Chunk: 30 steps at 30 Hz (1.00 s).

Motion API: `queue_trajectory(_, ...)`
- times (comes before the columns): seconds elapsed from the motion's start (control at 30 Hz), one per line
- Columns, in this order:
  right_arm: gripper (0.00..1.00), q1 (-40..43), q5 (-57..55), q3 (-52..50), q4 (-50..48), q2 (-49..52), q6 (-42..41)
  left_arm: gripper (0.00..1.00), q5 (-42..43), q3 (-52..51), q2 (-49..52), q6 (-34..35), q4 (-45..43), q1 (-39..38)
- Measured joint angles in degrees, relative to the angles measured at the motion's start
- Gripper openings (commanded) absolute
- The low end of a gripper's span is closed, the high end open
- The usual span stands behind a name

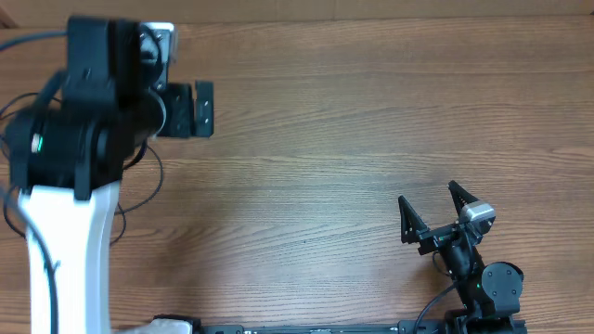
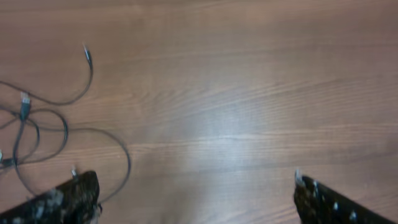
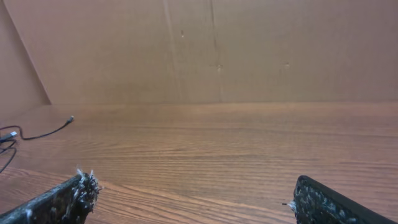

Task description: Untangle cables

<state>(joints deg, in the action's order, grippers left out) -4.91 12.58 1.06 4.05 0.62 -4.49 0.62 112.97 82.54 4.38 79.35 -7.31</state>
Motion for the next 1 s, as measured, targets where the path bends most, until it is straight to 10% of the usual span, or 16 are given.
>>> queue_trajectory(0.7, 1.0, 0.0, 0.13, 0.0, 0.0, 0.02, -0.02, 1.0, 0.42, -86.03, -63.1, -1.97, -65.37, 3.34)
queue_trajectory(1.0, 1.0, -0.02, 0.11, 0.0, 0.0, 0.0, 0.0, 1.0, 0.44, -102.9, -77.68, -4.44, -72.24, 3.34)
